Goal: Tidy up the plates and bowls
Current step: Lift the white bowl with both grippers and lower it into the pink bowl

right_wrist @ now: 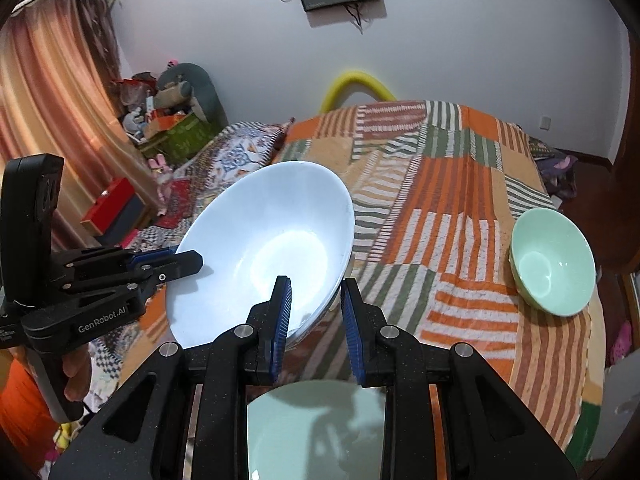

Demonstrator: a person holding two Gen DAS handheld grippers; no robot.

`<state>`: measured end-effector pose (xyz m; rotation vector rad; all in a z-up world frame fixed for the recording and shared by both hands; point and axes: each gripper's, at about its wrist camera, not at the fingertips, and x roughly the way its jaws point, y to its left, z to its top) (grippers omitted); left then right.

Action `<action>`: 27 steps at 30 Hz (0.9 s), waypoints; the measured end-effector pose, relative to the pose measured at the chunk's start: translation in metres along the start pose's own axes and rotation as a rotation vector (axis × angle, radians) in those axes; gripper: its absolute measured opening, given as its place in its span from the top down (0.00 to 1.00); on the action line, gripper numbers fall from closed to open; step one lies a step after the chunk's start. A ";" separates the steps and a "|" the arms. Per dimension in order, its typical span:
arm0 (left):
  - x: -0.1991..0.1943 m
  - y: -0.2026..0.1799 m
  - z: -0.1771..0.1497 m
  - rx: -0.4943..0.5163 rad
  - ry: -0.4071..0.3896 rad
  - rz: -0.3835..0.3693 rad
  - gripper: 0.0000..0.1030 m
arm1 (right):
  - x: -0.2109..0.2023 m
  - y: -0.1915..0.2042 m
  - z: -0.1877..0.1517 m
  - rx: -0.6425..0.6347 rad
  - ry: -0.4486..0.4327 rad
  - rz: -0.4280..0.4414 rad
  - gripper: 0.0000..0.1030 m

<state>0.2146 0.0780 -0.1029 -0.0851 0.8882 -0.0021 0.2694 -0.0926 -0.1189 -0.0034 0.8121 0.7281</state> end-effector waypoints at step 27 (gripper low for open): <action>-0.060 0.058 -0.102 -0.156 0.001 0.067 0.87 | 0.008 0.080 -0.062 -0.057 0.050 0.115 0.78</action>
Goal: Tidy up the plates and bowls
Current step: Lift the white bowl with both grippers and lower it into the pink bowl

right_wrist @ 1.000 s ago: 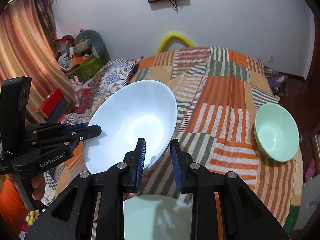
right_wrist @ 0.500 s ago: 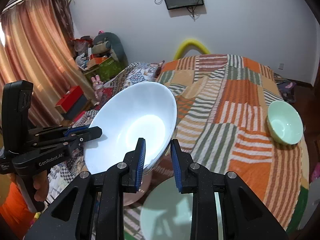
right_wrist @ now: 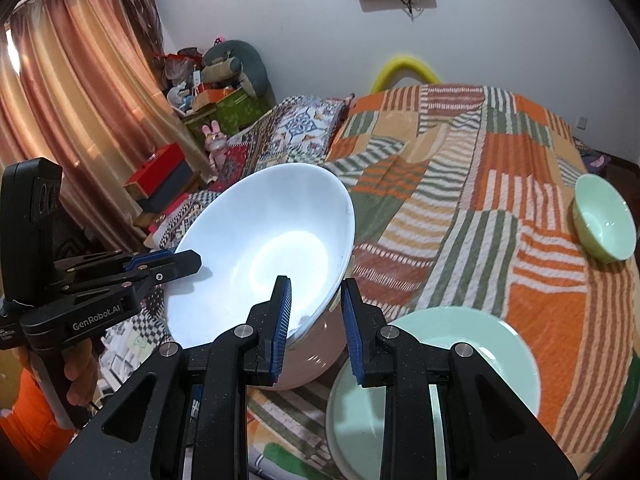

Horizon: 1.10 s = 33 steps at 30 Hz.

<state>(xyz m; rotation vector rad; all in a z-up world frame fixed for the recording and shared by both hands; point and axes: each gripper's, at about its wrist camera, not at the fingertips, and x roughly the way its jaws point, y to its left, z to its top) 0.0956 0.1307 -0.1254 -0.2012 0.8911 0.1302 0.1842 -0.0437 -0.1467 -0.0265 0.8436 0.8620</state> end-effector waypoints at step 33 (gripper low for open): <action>0.073 0.034 -0.048 -0.073 0.175 0.062 0.87 | 0.070 0.015 -0.032 -0.058 0.195 -0.051 0.78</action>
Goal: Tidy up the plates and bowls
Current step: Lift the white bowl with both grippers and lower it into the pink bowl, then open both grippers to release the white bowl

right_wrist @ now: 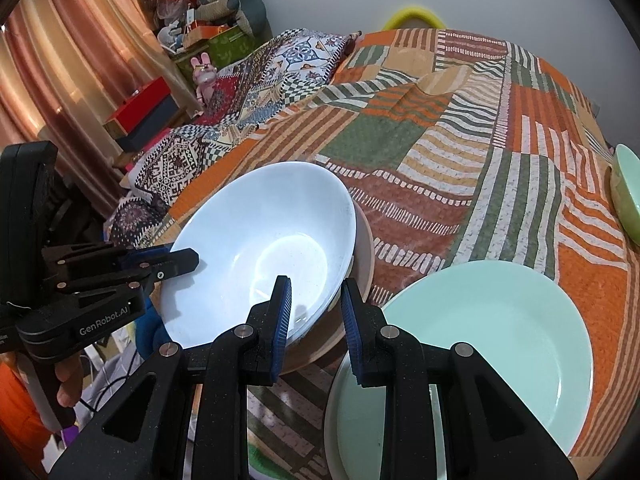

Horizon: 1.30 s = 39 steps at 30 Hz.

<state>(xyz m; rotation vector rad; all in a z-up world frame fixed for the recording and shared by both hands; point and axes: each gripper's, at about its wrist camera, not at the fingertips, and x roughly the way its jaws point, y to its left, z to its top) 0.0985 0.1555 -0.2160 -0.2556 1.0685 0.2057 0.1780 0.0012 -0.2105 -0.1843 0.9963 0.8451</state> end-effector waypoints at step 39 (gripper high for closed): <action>-0.086 -0.068 0.041 0.115 -0.238 -0.050 0.83 | -0.094 -0.050 0.011 0.069 -0.236 -0.084 0.63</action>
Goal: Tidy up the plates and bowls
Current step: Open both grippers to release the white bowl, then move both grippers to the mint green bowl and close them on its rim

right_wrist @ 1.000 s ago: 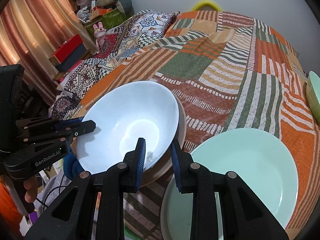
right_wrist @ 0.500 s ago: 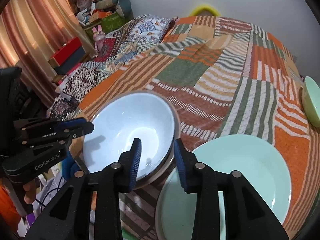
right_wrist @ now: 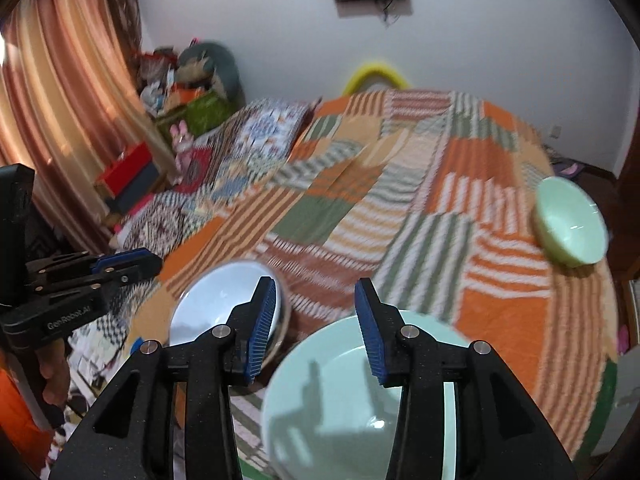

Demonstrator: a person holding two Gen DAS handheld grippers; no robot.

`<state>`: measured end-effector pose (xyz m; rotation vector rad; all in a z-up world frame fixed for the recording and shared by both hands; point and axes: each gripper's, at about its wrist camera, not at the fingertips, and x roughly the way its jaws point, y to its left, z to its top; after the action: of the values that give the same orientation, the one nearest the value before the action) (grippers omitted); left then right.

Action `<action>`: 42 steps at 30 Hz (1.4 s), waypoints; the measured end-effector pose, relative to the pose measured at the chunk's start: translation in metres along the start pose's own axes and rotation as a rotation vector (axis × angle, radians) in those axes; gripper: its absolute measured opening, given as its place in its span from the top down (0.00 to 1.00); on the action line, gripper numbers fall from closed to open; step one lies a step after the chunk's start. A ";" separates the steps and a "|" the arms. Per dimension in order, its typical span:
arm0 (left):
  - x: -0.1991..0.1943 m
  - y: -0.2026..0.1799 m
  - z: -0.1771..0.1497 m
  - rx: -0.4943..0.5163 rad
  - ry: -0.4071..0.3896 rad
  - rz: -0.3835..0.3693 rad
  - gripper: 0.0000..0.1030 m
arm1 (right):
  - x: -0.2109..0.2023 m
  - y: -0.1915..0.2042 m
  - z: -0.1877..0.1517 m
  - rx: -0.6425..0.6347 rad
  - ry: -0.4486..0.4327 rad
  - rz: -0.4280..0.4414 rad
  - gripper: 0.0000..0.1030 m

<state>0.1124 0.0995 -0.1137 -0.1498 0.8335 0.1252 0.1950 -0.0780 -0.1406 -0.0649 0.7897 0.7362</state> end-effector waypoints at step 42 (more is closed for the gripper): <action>0.192 -0.259 0.140 0.205 -0.026 -0.213 0.19 | -0.067 -0.257 0.004 0.371 -0.201 -0.315 0.36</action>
<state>0.3858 -0.1199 -0.1424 -0.0430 0.7943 -0.1581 0.3265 -0.3084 -0.1474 0.2125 0.6916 0.2855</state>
